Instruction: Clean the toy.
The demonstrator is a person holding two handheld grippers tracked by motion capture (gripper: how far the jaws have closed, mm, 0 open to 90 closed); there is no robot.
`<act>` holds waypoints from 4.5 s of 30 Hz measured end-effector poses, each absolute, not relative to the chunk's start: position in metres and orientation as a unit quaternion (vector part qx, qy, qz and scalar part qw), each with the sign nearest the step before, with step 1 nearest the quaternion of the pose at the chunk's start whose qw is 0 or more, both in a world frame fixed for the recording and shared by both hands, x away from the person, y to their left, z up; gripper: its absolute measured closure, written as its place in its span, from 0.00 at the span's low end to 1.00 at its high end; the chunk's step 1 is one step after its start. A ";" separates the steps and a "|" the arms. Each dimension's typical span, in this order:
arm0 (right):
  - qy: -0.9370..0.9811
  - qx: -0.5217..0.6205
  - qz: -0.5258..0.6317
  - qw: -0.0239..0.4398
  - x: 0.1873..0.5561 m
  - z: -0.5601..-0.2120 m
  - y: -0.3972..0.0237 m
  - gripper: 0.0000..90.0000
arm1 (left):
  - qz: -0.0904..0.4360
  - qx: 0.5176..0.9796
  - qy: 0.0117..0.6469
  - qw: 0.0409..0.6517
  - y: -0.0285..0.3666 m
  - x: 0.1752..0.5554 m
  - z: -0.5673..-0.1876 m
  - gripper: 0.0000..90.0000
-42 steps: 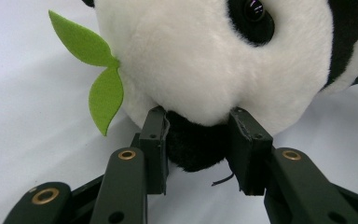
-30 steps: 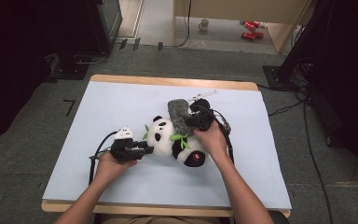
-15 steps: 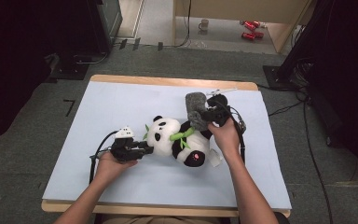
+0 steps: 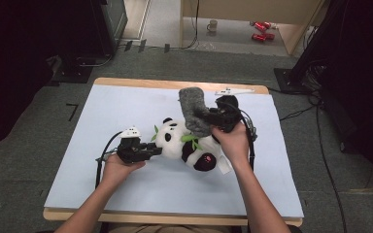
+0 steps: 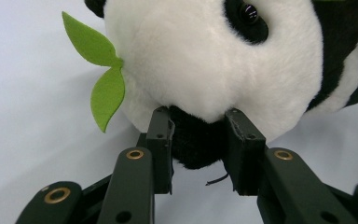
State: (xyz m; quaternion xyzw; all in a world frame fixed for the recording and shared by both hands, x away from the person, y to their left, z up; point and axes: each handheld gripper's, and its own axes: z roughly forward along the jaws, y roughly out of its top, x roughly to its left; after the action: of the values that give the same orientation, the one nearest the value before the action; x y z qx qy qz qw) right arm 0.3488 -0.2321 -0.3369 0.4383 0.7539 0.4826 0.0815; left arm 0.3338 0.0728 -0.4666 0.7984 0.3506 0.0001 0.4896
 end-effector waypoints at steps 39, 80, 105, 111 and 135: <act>0.812 0.419 0.390 0.114 0.343 -0.374 -0.200 0.85 | -0.025 0.796 0.356 0.488 0.060 0.345 -0.468 0.76; 0.827 0.410 0.371 0.103 0.337 -0.379 -0.195 0.85 | -0.015 0.805 0.347 0.481 0.056 0.343 -0.468 0.76; 0.762 0.451 0.456 0.091 0.338 -0.340 -0.250 0.86 | -0.005 0.826 0.337 0.453 0.056 0.344 -0.473 0.75; 0.747 0.467 0.465 0.090 0.339 -0.339 -0.266 0.86 | -0.008 0.824 0.339 0.455 0.056 0.345 -0.474 0.74; 0.754 0.520 0.385 0.112 0.330 -0.396 -0.285 0.86 | -0.014 0.824 0.346 0.448 0.050 0.351 -0.469 0.75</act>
State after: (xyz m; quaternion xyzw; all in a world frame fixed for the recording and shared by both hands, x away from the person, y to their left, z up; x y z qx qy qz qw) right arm 0.3299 -0.2854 -0.3964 0.5204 0.7541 0.3848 0.1118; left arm 0.3512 0.0504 -0.4694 0.8243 0.3457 -0.0142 0.4482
